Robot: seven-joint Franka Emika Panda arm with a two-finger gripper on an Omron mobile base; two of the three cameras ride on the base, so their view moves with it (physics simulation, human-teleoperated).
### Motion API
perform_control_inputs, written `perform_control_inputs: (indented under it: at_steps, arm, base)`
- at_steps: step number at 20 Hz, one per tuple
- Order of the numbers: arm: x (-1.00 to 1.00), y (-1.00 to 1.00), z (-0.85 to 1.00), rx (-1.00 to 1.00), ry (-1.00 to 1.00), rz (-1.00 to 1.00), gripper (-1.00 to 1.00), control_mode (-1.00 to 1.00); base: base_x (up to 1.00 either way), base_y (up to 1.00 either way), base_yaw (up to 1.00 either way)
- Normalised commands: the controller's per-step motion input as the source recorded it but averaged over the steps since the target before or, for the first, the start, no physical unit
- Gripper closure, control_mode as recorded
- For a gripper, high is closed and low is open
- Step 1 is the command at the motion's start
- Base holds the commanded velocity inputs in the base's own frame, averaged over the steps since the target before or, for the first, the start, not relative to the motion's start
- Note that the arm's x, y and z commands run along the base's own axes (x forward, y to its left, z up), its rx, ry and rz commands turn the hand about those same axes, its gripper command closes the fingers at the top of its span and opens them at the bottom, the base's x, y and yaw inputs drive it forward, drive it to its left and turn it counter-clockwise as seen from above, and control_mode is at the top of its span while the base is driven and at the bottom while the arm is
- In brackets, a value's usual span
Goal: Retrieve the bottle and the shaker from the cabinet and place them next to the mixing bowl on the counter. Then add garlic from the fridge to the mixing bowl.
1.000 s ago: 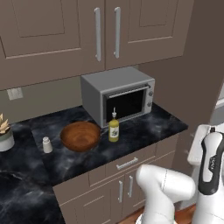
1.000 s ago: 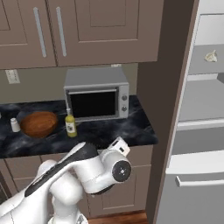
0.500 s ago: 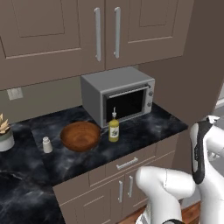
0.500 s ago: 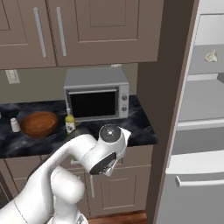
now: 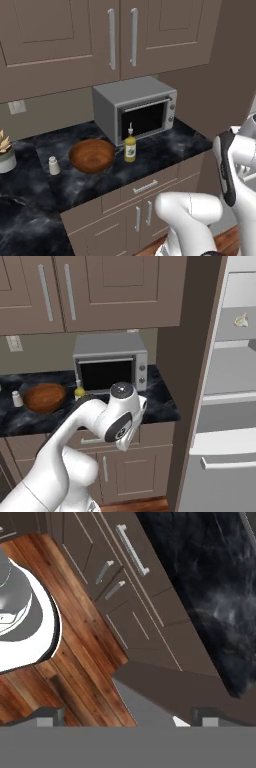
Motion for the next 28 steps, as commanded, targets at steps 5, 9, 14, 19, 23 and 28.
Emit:
perform_control_inputs:
  at_steps: [5,9,14,19,23,28]
  arm:
    - [-0.09,0.00,0.00,0.00,0.01,0.00,-1.00,1.00]
    - [0.00,0.00,0.00,0.00,0.00,0.00,-1.00,1.00]
    - [0.00,0.00,0.00,0.00,0.00,0.00,-1.00,1.00]
    - [0.00,0.00,0.00,0.00,0.00,0.00,-1.00,1.00]
    - [0.00,0.00,0.00,0.00,0.00,0.00,-1.00,1.00]
    - [0.00,0.00,0.00,0.00,0.00,0.00,-1.00,1.00]
  base:
    - [-0.11,-0.23,0.02]
    - [-0.29,-0.96,0.11]
    - [0.09,-0.48,0.14]
    - [0.20,-0.52,0.29]
    - [-0.02,-0.79,0.18]
    - [0.06,-0.53,0.15]
